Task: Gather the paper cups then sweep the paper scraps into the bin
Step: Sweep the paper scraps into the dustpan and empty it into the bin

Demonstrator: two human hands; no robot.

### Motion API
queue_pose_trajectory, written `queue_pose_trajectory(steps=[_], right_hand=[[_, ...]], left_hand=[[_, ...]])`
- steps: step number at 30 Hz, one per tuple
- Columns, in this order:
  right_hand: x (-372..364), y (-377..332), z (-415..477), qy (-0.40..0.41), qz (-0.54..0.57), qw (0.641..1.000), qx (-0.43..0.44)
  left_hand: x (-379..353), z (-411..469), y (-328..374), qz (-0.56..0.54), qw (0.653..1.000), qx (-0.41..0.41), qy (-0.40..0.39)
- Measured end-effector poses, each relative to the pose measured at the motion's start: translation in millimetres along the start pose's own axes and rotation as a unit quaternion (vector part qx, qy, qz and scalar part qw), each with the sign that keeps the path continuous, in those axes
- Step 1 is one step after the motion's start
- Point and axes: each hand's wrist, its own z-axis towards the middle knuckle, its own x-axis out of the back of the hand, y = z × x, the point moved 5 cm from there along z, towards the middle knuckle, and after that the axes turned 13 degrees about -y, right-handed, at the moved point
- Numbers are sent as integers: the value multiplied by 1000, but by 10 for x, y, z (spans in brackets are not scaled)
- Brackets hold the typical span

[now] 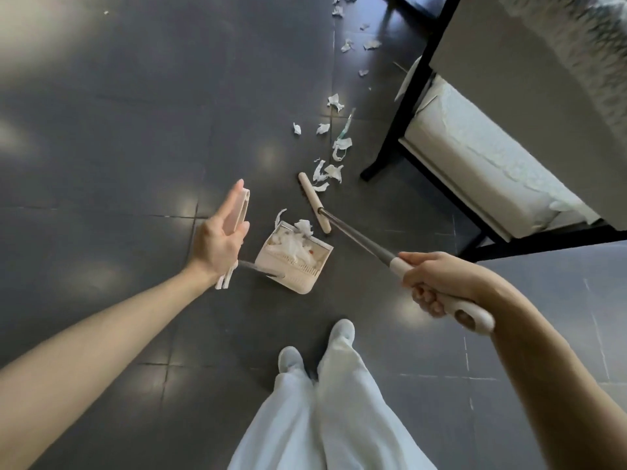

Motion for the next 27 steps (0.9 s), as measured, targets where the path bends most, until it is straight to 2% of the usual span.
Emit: queue_pose_trajectory(steps=[3,7,10,13,17,19,21,24,27], right_hand=[[170,-320,245,8,-44,999,17],[258,-765,680,32,-184,981,44],[196,-1074,971,23,-309,949,55],[77,-1227,1119,11,-429,903,22],[-169,-1156,1186,-53,-484,873,-29],[-310,-1100,1210,-110,-460,880,-41],[-316,-1135,1231,-139,-346,927,-46],[-93,-1382,1192,-137,-205,968,-45],[135,-1743,1113,-139,-69,987,-49]], left_hand=[[106,-68,-87,-9,999,25,32],[258,-54,-157,-25,994,71,83],[404,62,-190,-37,987,100,123],[535,302,-267,-22,986,113,122],[622,612,-199,-6,988,117,97],[610,739,-145,21,990,111,79],[561,849,-115,40,992,103,69],[500,983,-31,45,992,90,72],[593,1144,75,32,993,75,87]])
